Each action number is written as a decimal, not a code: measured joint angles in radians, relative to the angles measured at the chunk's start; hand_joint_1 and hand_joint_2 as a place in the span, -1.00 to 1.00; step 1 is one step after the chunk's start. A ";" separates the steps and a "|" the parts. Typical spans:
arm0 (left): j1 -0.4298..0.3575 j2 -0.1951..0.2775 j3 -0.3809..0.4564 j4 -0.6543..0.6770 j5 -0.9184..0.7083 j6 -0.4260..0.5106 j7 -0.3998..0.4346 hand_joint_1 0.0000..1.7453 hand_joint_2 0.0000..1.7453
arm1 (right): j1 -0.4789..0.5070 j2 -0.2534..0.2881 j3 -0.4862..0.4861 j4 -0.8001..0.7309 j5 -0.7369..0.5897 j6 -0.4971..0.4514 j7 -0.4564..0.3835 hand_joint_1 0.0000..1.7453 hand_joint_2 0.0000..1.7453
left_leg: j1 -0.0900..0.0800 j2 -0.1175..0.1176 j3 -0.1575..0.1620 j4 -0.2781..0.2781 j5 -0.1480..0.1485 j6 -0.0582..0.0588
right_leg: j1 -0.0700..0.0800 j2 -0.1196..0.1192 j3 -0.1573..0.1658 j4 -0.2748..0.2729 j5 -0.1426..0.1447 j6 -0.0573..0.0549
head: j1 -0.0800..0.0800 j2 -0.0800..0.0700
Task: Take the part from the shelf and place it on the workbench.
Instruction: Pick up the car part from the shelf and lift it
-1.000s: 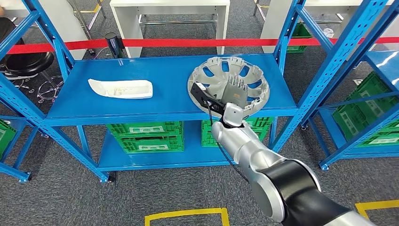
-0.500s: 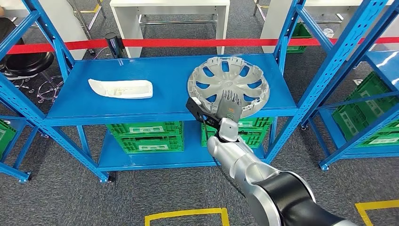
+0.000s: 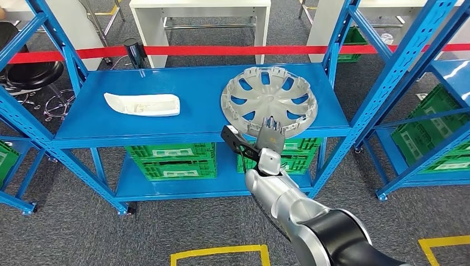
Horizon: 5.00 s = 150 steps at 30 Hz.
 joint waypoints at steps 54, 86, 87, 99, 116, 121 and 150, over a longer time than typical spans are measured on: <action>0.002 -0.005 -0.008 0.000 -0.037 0.000 0.001 -1.00 -1.00 | -0.004 -0.114 -0.029 0.000 0.104 0.187 0.206 -1.00 -1.00 | -0.001 -0.009 0.003 0.000 -0.001 0.001 | -0.001 -0.007 0.006 0.000 -0.003 0.003 | 0.000 0.000; 0.006 -0.008 -0.016 0.000 -0.045 0.000 0.003 -1.00 -1.00 | -0.001 -0.131 -0.030 0.000 0.121 0.115 0.193 0.83 1.00 | -0.001 -0.009 0.006 0.000 -0.002 0.002 | -0.001 -0.008 0.009 0.000 -0.004 0.003 | 0.000 0.000; 0.006 -0.008 -0.016 0.000 -0.045 0.000 0.003 -1.00 -1.00 | -0.002 -0.131 -0.030 0.000 0.122 0.115 0.193 0.86 1.00 | -0.001 -0.009 0.006 0.001 -0.002 0.003 | -0.001 -0.008 0.010 0.000 -0.004 0.003 | 0.000 0.000; 0.005 -0.010 -0.017 0.000 -0.045 0.000 0.012 -1.00 -1.00 | -0.006 -0.132 -0.033 0.000 0.125 0.116 0.200 1.00 1.00 | -0.001 -0.010 0.008 0.001 -0.003 0.004 | -0.001 -0.010 0.012 -0.001 -0.005 0.004 | 0.000 0.000; 0.005 -0.011 -0.017 0.000 -0.046 0.000 0.010 -1.00 -1.00 | -0.002 -0.132 -0.033 0.000 0.129 0.120 0.196 1.00 1.00 | -0.001 -0.012 0.008 0.001 -0.003 0.004 | -0.001 -0.011 0.013 -0.001 -0.006 0.004 | 0.000 0.000; 0.005 -0.011 -0.017 0.000 -0.046 0.000 0.010 -1.00 -1.00 | -0.002 -0.132 -0.033 0.000 0.132 0.123 0.192 1.00 1.00 | -0.001 -0.012 0.008 0.001 -0.003 0.004 | -0.001 -0.011 0.013 -0.001 -0.006 0.005 | 0.000 0.000; 0.018 -0.003 -0.017 0.000 -0.022 0.000 -0.033 -1.00 -1.00 | -0.282 -0.219 0.256 0.001 0.163 0.276 0.211 1.00 1.00 | -0.004 -0.012 0.005 0.001 -0.002 0.004 | -0.004 -0.011 0.009 0.000 -0.005 0.006 | 0.000 0.000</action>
